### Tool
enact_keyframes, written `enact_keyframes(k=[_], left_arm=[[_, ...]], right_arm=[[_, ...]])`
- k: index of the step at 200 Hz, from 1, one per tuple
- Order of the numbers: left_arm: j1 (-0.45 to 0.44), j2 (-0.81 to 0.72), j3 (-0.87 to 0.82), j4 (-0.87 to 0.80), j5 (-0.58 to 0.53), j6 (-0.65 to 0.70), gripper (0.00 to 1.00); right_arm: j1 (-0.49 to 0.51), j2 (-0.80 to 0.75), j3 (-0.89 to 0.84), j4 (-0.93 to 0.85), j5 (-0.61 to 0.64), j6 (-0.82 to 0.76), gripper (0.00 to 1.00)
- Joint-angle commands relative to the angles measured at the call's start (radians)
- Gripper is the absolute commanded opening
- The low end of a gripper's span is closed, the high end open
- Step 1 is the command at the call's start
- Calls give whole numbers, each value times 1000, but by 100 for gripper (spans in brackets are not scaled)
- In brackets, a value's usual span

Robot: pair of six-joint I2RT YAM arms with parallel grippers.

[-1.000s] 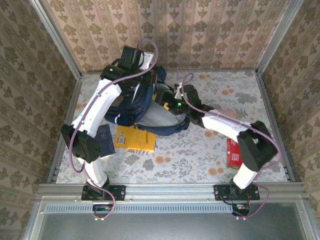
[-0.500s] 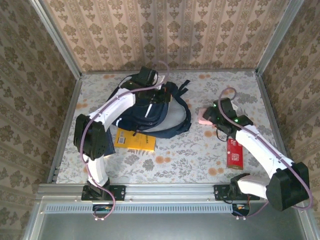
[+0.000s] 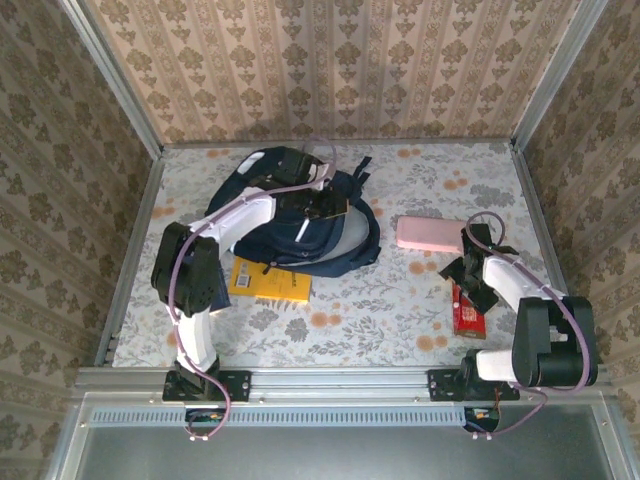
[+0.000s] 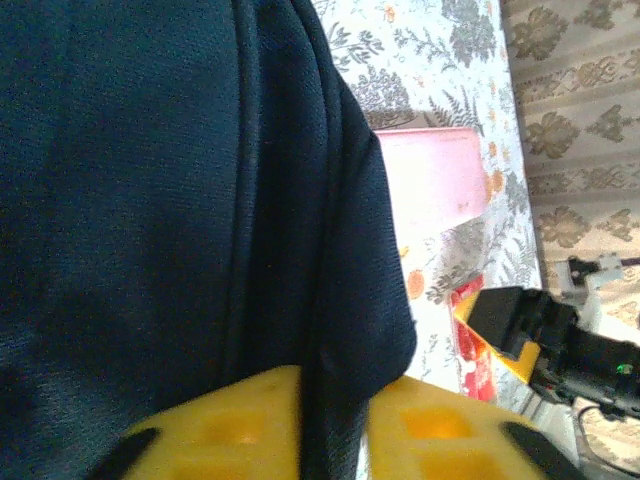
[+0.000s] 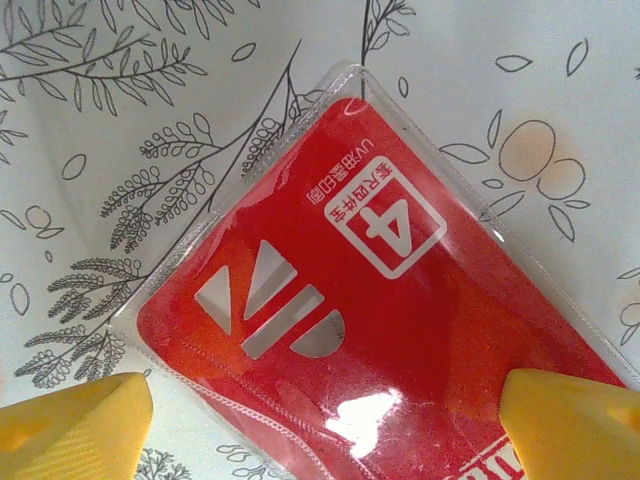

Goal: Pack books, pencil case, and school supplies into a backpack

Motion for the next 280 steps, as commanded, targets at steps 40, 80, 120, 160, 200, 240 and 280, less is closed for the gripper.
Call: enact_keyframes(k=[40,80,120,160,200,240,280], left_arm=[[-13,-10,19,-24,-16,23,56],[-81,3,34,-42,-2,46,59],[-183,38,32,-9,55,30,60],[-271,72,53,-31,106,56,60],[-317,172,82,-72,141,15,60],[-298,220,79,-99,114,-36,61],[-290,284,86,-108,136,-105,63]], right_arm=[[118,-116,-123,214,-360,102,87],[284,-94,-119,321,-430,179,85],[299,-190,-81,196,-354,111,81],[226,-232,-57,58,-277,18,79],[130,-86,-51,172,-405,-79,81],[129,-66,-63,260,-495,-181,81],[144,-68,-55,192,-440,-192,78]])
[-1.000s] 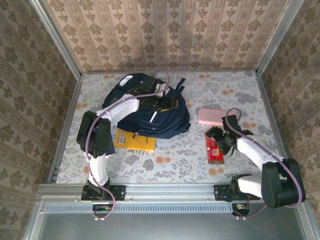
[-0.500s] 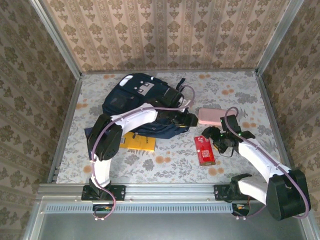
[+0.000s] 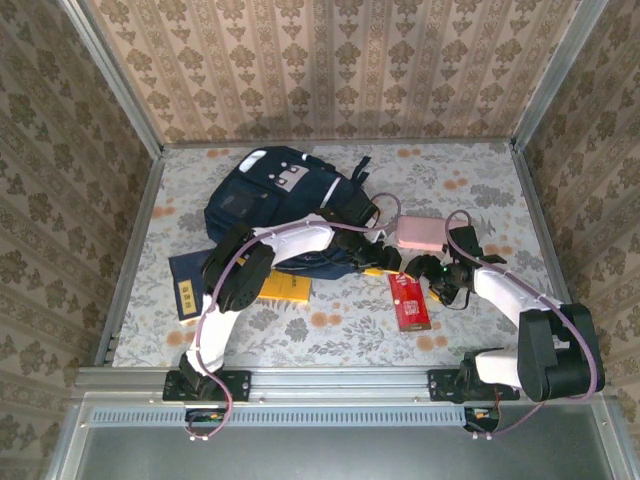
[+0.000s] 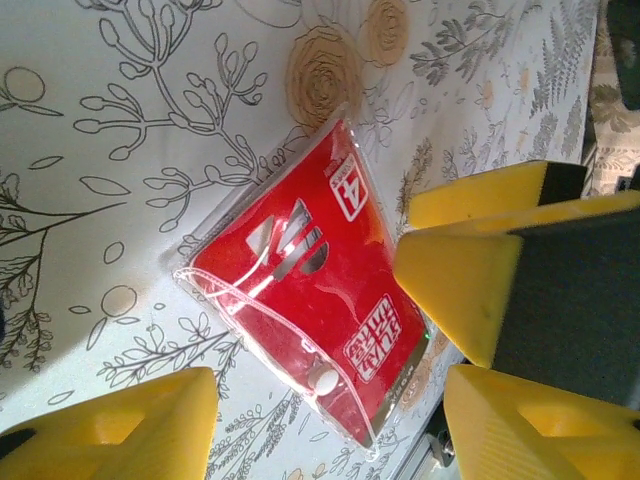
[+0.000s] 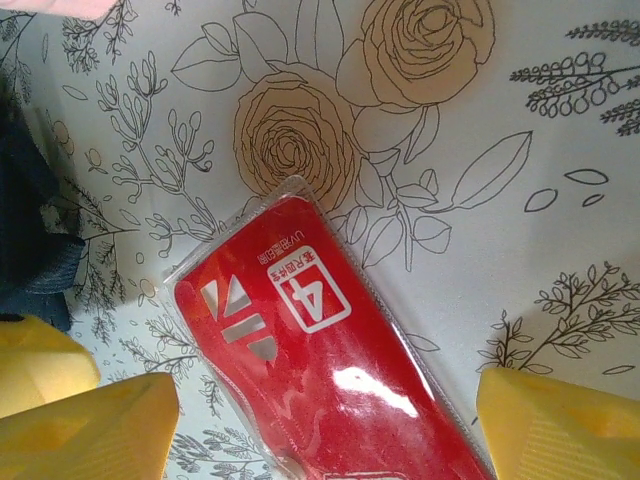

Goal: Pack books, pencil case, and school supplies into a backpack

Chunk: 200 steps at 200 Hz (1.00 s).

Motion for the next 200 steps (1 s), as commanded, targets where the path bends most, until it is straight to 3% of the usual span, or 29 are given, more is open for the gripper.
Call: enact_keyframes(k=[1,76,138,171,200], left_arm=[[16,46,16,-44,18,-68,63],[27,89,4,13,76,-133,63],[31,74,43,-83,-1,-88,65],[27,58,73,-150,-25,-37,67],[12,83,116,-212,18,3,66]], right_arm=[[13,-10,16,-37,9,-34,78],[62,2,-7,-96,32,-28,79],[130,-31,-45,-36,-34,76,79],[132,-117,-47,-61,17,100,79],[130,-168,-42,-85,63,83,78]])
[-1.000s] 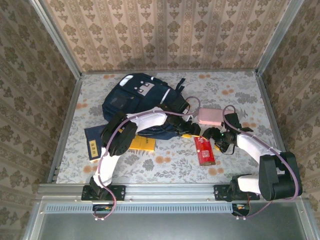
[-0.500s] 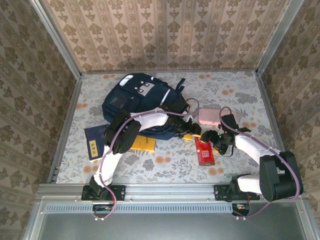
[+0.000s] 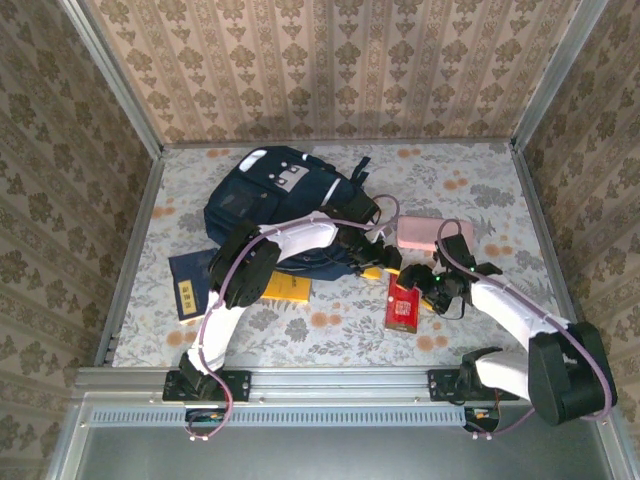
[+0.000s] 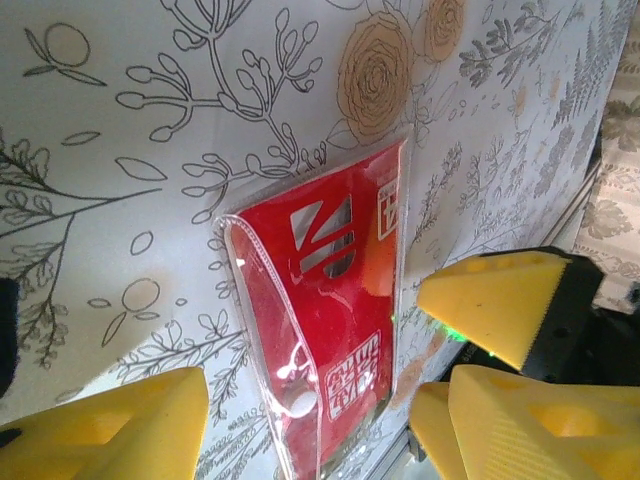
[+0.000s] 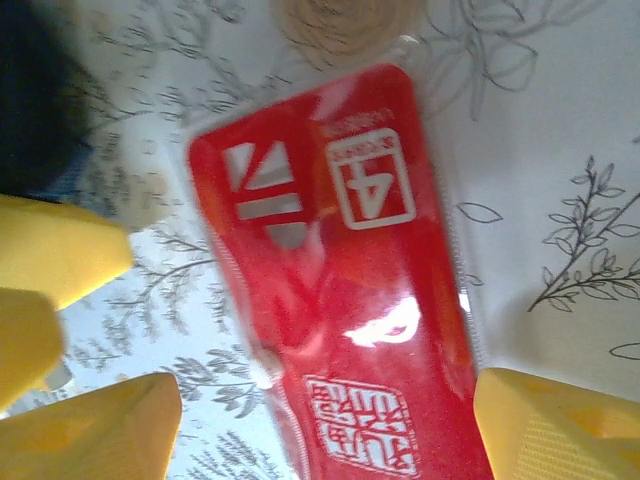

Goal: Pack books, pencil case, and school supplies into a backpack

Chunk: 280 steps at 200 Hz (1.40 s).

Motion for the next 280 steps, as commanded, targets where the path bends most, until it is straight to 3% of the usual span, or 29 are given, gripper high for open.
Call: enact_keyframes(k=[1,38,87,163,195,280], left_arm=[[-1,31,41,-117,-9,51,66],[-16,40,0,-100,13,39,64],[-30,57,-22,-95,71,45,63],[-30,60,-54,-104,70,57,63],[-42,81,-66,-48,124,32,63],[-78,146,-26,93,282,-18,64]], right_arm=[[2,-38,2,-39,49,7,78],[-10,-6,-17,-5,46,-9,72],[-9,87,-24,60,-12,-15,37],[-2,111,8,-38,112,-2,15],[-2,109,2,-34,124,16,6],[0,128,-11,20,61,36,0]])
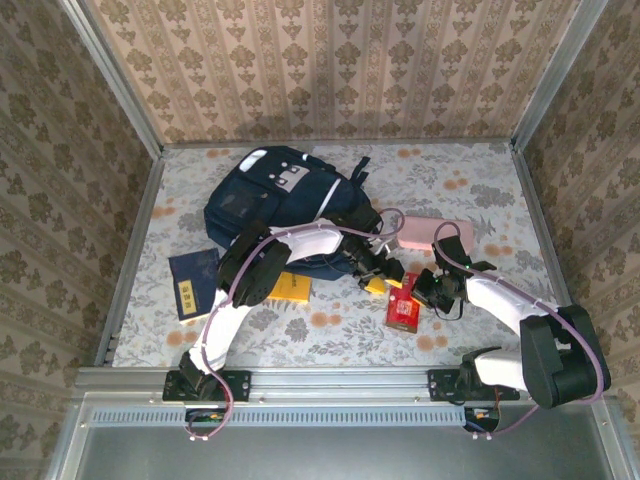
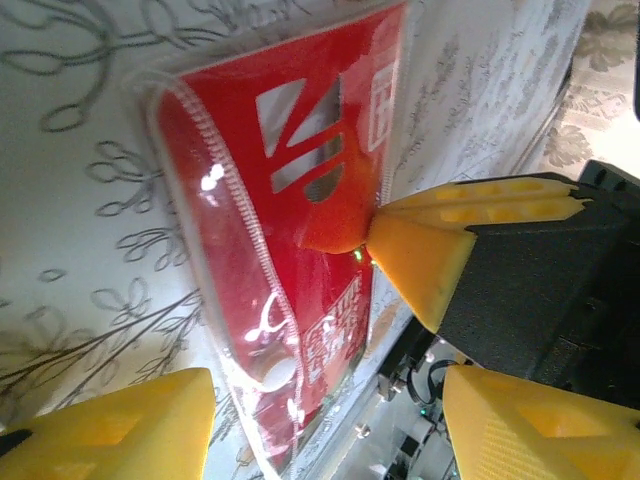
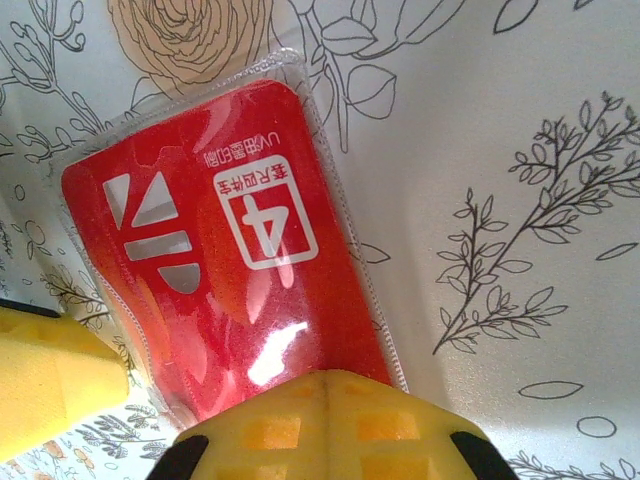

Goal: Pack books, pencil case, and school supplies into a backpack

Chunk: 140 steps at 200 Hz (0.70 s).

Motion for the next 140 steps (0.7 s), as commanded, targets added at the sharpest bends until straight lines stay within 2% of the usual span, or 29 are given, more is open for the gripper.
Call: enact_keyframes(k=[1,60,90,104,140], left_arm=[[-50,80,7,51,81,-18,64],[-48,61,-16,199,131,-84,64],[-33,44,-58,318,146,-155,58],[-25,37,-54,266,126,-132,56],[13,-66,-93,64,-8,9,56]], right_arm=[[5,19,-2,11,-10,16,0],[5,28,-13,38,-32,23,0],[5,34,-17,54,-41,31,0],[5,32,-14,44,-35,27,0],[6,-49,25,-39,-32,-30,0]])
